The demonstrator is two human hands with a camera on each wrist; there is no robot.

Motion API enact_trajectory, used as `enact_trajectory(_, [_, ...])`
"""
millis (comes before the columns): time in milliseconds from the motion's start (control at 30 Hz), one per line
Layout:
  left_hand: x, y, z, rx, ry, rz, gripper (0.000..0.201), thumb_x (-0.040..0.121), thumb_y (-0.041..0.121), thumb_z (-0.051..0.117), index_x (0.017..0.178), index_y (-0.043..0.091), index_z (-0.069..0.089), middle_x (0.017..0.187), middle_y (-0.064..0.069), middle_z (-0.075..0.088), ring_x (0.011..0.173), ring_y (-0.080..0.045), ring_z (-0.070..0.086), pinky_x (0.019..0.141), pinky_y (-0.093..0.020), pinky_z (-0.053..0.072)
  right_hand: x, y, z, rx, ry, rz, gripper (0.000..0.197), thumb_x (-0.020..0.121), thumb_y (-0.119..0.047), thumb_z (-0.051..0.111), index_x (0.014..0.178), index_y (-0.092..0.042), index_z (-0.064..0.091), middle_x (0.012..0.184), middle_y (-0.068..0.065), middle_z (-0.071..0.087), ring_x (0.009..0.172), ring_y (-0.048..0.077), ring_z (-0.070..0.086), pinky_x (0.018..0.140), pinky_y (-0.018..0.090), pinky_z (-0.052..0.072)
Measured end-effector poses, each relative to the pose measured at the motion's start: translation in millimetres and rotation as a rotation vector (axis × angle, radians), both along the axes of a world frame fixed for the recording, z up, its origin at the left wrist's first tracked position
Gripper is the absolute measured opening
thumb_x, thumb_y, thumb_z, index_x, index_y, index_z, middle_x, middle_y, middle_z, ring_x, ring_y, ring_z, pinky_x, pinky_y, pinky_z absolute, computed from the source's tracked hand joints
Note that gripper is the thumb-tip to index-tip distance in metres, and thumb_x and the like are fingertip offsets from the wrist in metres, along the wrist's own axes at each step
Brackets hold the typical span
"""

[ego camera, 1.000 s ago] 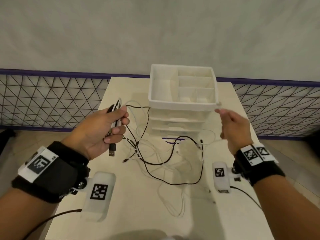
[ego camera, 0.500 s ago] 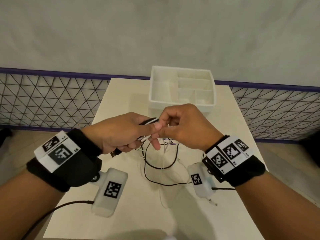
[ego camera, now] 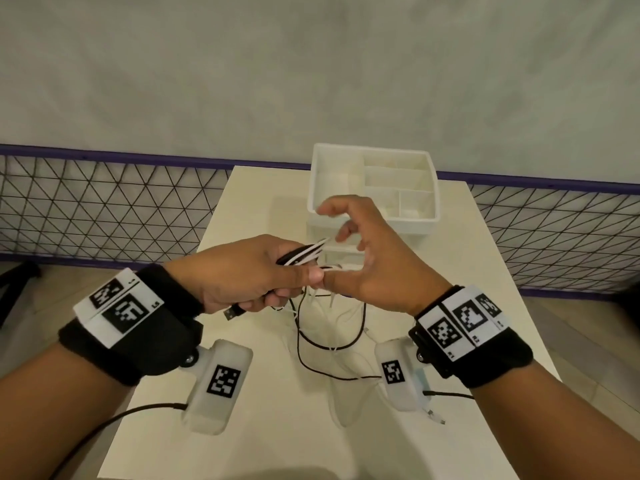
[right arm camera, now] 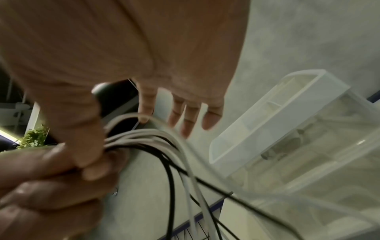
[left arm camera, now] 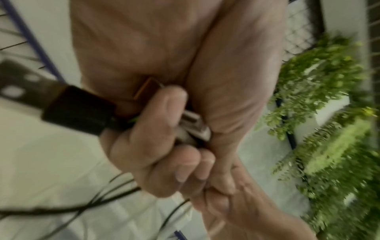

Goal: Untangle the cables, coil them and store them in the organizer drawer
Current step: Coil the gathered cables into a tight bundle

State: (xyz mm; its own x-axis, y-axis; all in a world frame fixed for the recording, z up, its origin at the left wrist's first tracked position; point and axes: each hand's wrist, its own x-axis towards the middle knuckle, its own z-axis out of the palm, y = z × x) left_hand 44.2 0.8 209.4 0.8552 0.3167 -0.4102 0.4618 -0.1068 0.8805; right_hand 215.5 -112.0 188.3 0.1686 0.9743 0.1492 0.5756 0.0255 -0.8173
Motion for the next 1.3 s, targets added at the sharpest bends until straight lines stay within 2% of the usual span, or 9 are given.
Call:
enact_trajectory(67, [-4.8, 1.8, 12.1, 0.102, -0.003, -0.032, 0.019, 0.089, 0.035, 0.066, 0.085, 0.017, 0.066, 0.055, 0.004, 0.046, 0.045, -0.007, 0.038, 0.037, -0.018, 0.028, -0.7, 4.1, 2.1, -0.018, -0.015, 0.128, 0.051, 0.079, -0.024, 0.082, 0.124, -0.03, 0.06, 0.132, -0.006, 0.054, 0.118, 0.007, 0.055, 0.095, 0.015, 0.042])
enact_trajectory(200, [-17.3, 15.7, 31.2, 0.116, -0.168, 0.154, 0.019, 0.087, 0.036, 0.065, 0.091, 0.017, 0.067, 0.055, 0.006, 0.044, 0.044, -0.003, 0.037, 0.036, -0.016, 0.027, -5.6, 18.1, -21.3, -0.043, 0.395, -0.018, 0.006, 0.089, -0.017, 0.074, 0.093, -0.013, 0.073, 0.079, 0.006, 0.072, 0.072, 0.016, 0.067, 0.072, 0.028, 0.052])
enact_trajectory(367, [-47.5, 44.9, 16.3, 0.02, -0.296, 0.494, 0.035, 0.086, 0.035, 0.063, 0.098, 0.003, 0.057, 0.064, -0.003, 0.036, 0.046, -0.006, 0.035, 0.033, -0.016, 0.024, 18.8, 6.0, -90.8, -0.261, 0.387, -0.345, 0.027, 0.087, -0.028, 0.075, 0.062, -0.019, 0.069, 0.048, -0.01, 0.058, 0.048, 0.016, 0.042, 0.059, 0.036, 0.039])
enact_trajectory(633, [-76.8, 39.1, -101.2, 0.248, 0.408, 0.442, 0.031, 0.089, 0.036, 0.071, 0.105, 0.012, 0.06, 0.086, -0.005, 0.062, 0.071, -0.018, 0.056, 0.063, -0.031, 0.051, 43.9, -3.7, -80.7, -0.267, 0.071, -0.357, 0.036, 0.09, -0.02, 0.069, 0.057, -0.014, 0.056, 0.038, -0.014, 0.045, 0.034, 0.003, 0.042, 0.04, 0.009, 0.028])
enact_trajectory(800, [-34.6, 23.0, -72.2, 0.313, 0.203, 0.182, 0.126, 0.057, 0.059, 0.086, 0.156, 0.038, 0.011, 0.153, 0.014, 0.037, 0.139, -0.011, 0.037, 0.102, -0.024, 0.032, 15.4, 8.4, -49.7, -0.195, -0.05, -0.153, 0.033, 0.084, -0.013, 0.07, 0.054, -0.017, 0.056, 0.044, -0.01, 0.052, 0.044, 0.003, 0.044, 0.048, 0.013, 0.033])
enact_trajectory(933, [14.1, -3.4, -37.8, 0.246, -0.118, -0.007, 0.064, 0.079, 0.042, 0.078, 0.136, 0.032, 0.05, 0.1, 0.019, 0.068, 0.094, -0.004, 0.069, 0.082, -0.016, 0.05, -1.1, 17.3, -32.3, -0.025, 0.039, -0.137, 0.011, 0.08, -0.002, 0.069, 0.072, -0.011, 0.072, 0.068, 0.009, 0.07, 0.057, 0.01, 0.057, 0.057, 0.028, 0.047])
enact_trajectory(1033, [23.8, -6.1, -25.8, 0.139, -0.231, 0.202, 0.013, 0.093, 0.03, 0.066, 0.097, 0.018, 0.069, 0.055, 0.012, 0.054, 0.049, -0.012, 0.052, 0.049, -0.023, 0.045, 18.2, 15.0, -32.8, 0.054, 0.164, -0.216, 0.012, 0.084, -0.007, 0.072, 0.088, -0.018, 0.074, 0.07, 0.005, 0.071, 0.054, 0.011, 0.053, 0.054, 0.029, 0.045])
enact_trajectory(1167, [24.1, 9.4, -2.8, 0.098, -0.37, 0.38, 0.029, 0.094, 0.032, 0.064, 0.067, 0.021, 0.066, 0.049, 0.01, 0.03, 0.046, -0.011, 0.022, 0.045, -0.023, 0.022, 50.7, -8.0, -77.0, -0.05, -0.01, -0.353, 0.016, 0.09, -0.024, 0.067, 0.074, -0.026, 0.066, 0.06, 0.001, 0.06, 0.054, 0.014, 0.05, 0.057, 0.036, 0.047])
enact_trajectory(1300, [25.7, 13.8, -3.5, 0.125, -0.354, 0.461, 0.031, 0.093, 0.034, 0.065, 0.07, 0.013, 0.061, 0.052, 0.004, 0.024, 0.046, -0.014, 0.017, 0.046, -0.024, 0.019, 52.6, -29.0, -116.4, -0.107, -0.007, -0.41, 0.019, 0.086, -0.025, 0.073, 0.069, -0.032, 0.065, 0.065, -0.014, 0.062, 0.061, 0.001, 0.053, 0.064, 0.021, 0.04])
